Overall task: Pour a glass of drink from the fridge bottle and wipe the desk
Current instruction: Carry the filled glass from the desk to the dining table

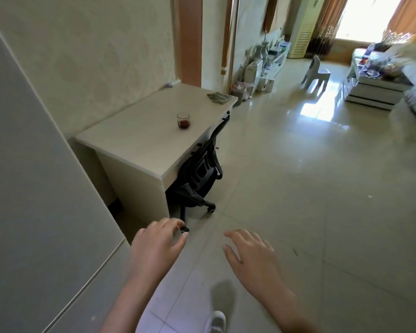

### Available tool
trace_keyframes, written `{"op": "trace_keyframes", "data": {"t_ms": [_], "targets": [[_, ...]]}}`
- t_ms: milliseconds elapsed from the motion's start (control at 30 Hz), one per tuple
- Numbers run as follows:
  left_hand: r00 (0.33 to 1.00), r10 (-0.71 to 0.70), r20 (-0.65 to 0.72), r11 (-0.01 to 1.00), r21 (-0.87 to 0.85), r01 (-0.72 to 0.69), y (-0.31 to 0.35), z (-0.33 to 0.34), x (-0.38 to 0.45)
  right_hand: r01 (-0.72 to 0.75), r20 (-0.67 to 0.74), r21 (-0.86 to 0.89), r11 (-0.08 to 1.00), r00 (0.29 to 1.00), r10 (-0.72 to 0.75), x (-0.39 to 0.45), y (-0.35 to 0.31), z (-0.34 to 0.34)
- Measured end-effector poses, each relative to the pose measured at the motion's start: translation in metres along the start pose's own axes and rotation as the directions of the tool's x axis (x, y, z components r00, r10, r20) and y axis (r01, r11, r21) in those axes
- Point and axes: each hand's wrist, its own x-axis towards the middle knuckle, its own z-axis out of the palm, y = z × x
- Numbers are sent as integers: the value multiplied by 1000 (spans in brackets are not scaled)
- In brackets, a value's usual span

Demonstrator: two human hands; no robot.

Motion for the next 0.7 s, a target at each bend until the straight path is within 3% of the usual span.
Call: {"op": "trace_keyframes", "data": {"t_ms": [200, 400, 700], "targets": [[1000, 22, 10, 1000, -2, -22, 23, 37, 107, -17, 108, -31, 999, 994, 20, 86, 62, -23], [999, 37, 8, 999, -6, -37, 37, 56, 194, -93, 97, -8, 996, 991, 94, 165, 110, -31], [997, -61, -48, 998, 1, 61, 56, 111, 314, 6, 100, 34, 999, 995, -10, 317, 181, -32]]}}
